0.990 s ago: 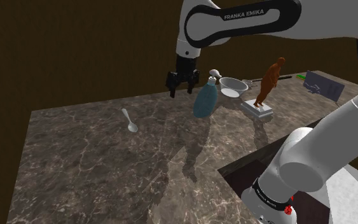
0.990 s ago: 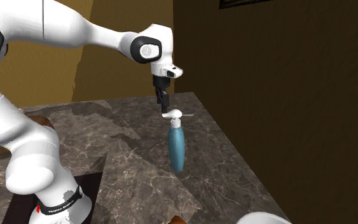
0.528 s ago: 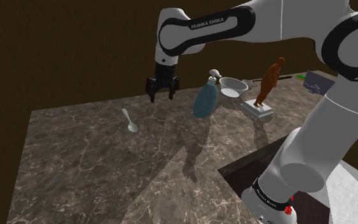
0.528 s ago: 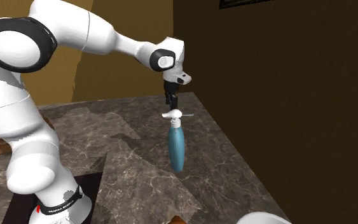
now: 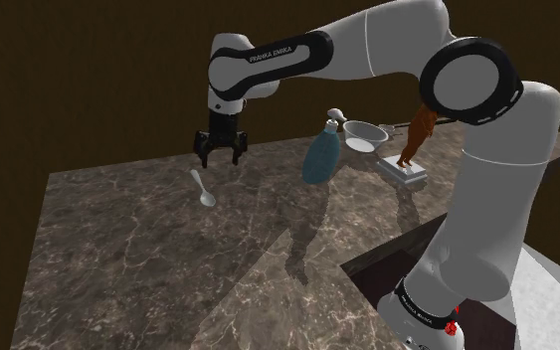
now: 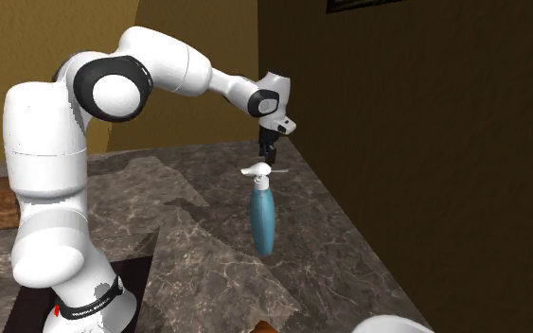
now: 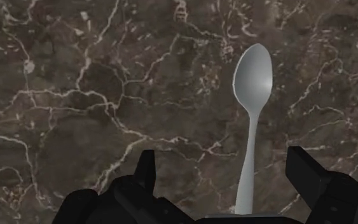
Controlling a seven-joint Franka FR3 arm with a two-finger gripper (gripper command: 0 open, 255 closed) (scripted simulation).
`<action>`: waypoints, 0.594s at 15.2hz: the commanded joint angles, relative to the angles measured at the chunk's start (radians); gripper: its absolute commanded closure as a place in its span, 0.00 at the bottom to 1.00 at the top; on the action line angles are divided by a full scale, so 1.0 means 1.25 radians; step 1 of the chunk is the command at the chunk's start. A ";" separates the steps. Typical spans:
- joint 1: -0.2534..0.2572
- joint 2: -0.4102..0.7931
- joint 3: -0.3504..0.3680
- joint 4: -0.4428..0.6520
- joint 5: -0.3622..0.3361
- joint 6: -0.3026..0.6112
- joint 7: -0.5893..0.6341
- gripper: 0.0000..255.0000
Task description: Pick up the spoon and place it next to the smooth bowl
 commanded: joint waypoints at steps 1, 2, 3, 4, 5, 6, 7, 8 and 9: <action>0.007 0.063 0.003 0.065 0.004 -0.001 0.015 0.00; 0.011 0.096 0.004 0.101 0.006 -0.004 0.022 0.00; 0.015 0.130 0.005 0.138 0.008 -0.008 0.029 0.00; 0.019 0.164 0.007 0.178 0.009 -0.014 0.037 0.00; 0.020 0.168 0.006 0.183 0.009 -0.015 0.038 0.00; 0.021 0.170 0.007 0.176 0.009 -0.005 0.037 0.00; 0.022 0.173 0.007 0.170 0.009 0.004 0.037 0.00; 0.023 0.176 0.007 0.164 0.009 0.013 0.037 0.00; 0.024 0.179 0.007 0.158 0.010 0.022 0.037 0.00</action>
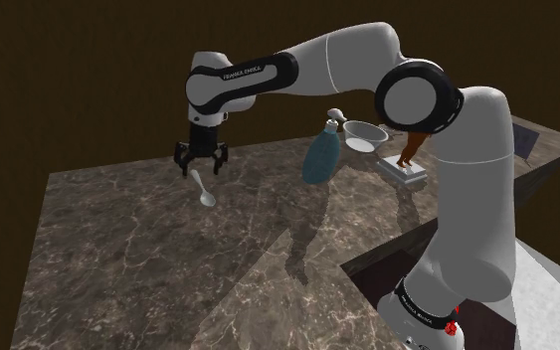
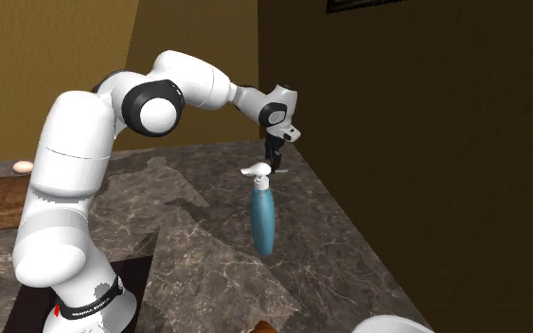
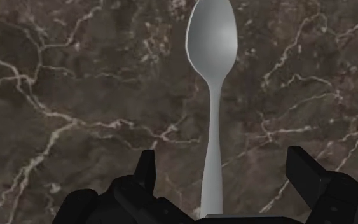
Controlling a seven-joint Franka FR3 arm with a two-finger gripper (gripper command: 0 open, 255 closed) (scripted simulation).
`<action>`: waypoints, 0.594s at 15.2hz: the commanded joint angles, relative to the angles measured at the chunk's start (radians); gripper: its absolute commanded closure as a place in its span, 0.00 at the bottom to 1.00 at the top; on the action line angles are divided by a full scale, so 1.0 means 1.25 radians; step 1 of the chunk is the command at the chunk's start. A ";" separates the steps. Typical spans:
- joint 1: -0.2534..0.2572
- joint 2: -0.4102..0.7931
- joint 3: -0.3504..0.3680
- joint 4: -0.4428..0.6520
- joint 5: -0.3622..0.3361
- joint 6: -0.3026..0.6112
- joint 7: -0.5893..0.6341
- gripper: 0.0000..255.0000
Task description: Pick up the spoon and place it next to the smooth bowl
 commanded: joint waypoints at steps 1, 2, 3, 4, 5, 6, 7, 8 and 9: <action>0.002 0.012 0.000 -0.006 0.000 0.018 -0.001 0.00; 0.003 0.016 0.000 -0.011 0.000 0.027 -0.001 0.00; 0.005 0.021 0.001 -0.019 0.000 0.041 -0.001 0.00; 0.005 0.021 0.001 -0.020 0.000 0.041 -0.001 0.00; 0.005 0.021 0.001 -0.019 0.000 0.041 -0.001 0.00; 0.005 0.021 0.001 -0.019 0.000 0.041 -0.001 0.00; 0.005 0.021 0.001 -0.019 0.000 0.041 -0.001 0.00; 0.005 0.021 0.001 -0.019 0.000 0.041 -0.001 0.00; 0.005 0.021 0.001 -0.019 0.000 0.041 -0.001 0.00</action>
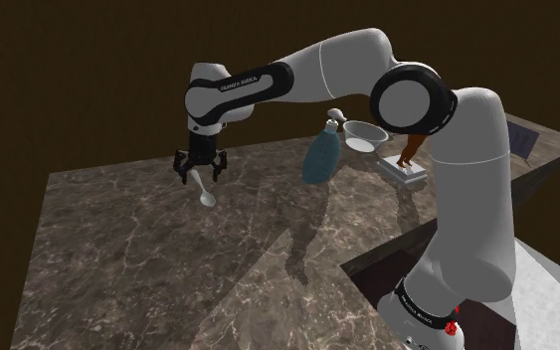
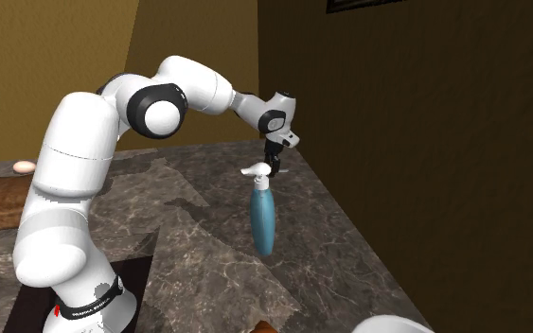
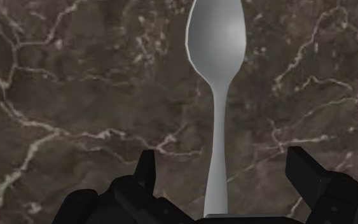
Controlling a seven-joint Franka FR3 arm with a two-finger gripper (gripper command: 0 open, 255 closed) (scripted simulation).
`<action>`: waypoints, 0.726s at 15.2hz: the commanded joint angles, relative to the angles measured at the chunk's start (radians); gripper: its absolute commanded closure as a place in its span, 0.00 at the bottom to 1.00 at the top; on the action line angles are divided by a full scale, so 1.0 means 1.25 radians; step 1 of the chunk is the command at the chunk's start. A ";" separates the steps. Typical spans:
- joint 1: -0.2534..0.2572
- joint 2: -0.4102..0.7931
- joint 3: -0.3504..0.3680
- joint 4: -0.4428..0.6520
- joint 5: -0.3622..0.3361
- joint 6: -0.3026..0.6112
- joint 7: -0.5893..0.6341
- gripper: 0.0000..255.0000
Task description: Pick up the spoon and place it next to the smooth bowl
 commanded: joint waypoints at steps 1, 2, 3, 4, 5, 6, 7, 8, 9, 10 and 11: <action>0.000 0.000 0.000 0.000 0.000 0.000 0.000 0.00; 0.000 0.000 0.000 0.000 0.000 0.000 0.000 0.00; 0.000 0.000 0.000 0.000 0.000 0.000 0.000 1.00; 0.000 0.000 0.000 0.000 0.000 0.000 0.000 1.00; 0.000 0.000 0.000 0.000 0.000 0.000 0.000 1.00; 0.000 0.000 0.000 0.000 0.000 0.000 0.000 1.00; -0.001 0.000 0.000 0.000 0.000 0.000 -0.001 1.00; -0.001 -0.001 0.000 -0.002 0.000 0.000 -0.001 1.00; -0.001 -0.001 0.000 -0.001 0.000 0.000 -0.001 1.00; -0.001 -0.001 0.000 -0.001 0.000 0.000 -0.001 1.00; -0.001 -0.001 0.000 -0.001 0.000 0.000 -0.001 1.00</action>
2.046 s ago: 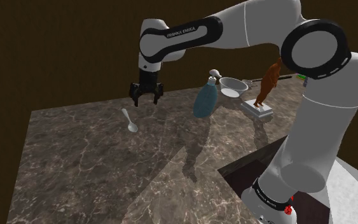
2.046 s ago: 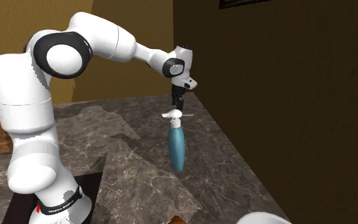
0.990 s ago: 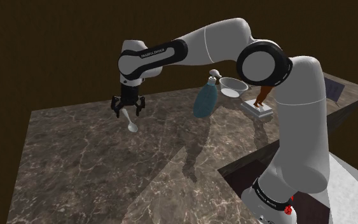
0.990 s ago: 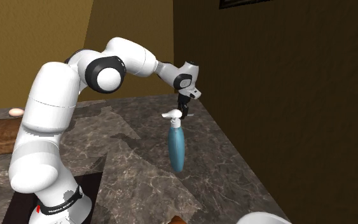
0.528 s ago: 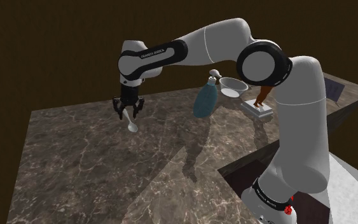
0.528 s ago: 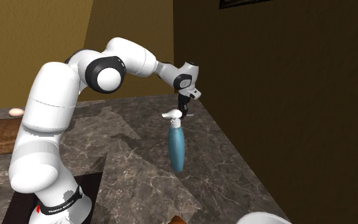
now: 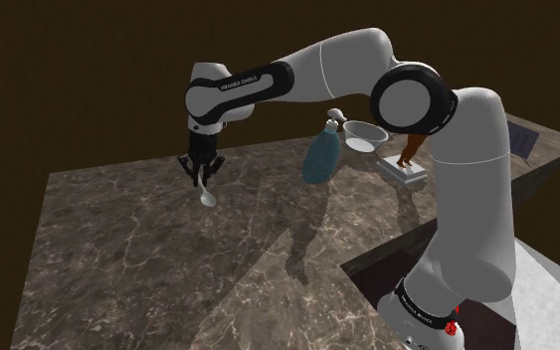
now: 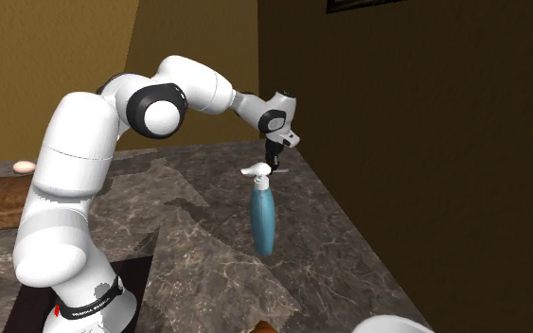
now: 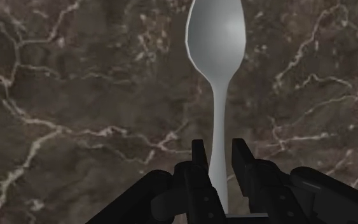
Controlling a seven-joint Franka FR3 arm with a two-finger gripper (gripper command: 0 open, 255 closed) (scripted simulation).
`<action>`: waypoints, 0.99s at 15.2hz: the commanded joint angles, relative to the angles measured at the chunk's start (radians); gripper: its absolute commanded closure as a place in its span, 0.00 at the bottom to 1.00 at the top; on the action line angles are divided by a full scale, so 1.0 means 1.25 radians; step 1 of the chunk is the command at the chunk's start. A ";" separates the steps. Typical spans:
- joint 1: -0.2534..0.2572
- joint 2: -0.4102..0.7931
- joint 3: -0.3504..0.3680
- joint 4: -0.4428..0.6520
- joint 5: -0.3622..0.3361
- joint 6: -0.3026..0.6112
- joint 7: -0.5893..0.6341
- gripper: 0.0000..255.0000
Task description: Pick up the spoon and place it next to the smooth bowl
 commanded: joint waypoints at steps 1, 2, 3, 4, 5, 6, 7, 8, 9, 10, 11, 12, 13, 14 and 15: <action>0.002 0.002 0.001 0.000 0.000 -0.001 0.002 1.00; 0.001 -0.003 0.001 0.004 0.000 -0.009 0.003 1.00; 0.001 -0.007 0.001 0.009 0.000 -0.017 0.004 1.00; 0.001 -0.011 0.001 0.013 0.000 -0.026 0.006 1.00; 0.001 -0.015 0.001 0.018 0.000 -0.034 0.007 1.00; 0.001 -0.019 0.001 0.023 0.000 -0.043 0.008 1.00; 0.000 -0.023 0.001 0.028 -0.001 -0.052 0.010 1.00; 0.000 -0.026 0.001 0.034 -0.001 -0.061 0.011 1.00; 0.000 -0.029 0.002 0.039 -0.001 -0.070 0.012 1.00; 0.000 -0.033 0.002 0.045 -0.001 -0.079 0.014 1.00; 0.000 -0.036 0.002 0.051 -0.001 -0.088 0.015 1.00; 0.000 -0.039 0.002 0.057 -0.001 -0.097 0.017 1.00; 0.000 -0.041 0.002 0.064 -0.001 -0.106 0.018 1.00; 0.000 -0.044 0.002 0.071 -0.001 -0.115 0.020 1.00; -0.001 -0.047 0.002 0.078 -0.002 -0.125 0.021 1.00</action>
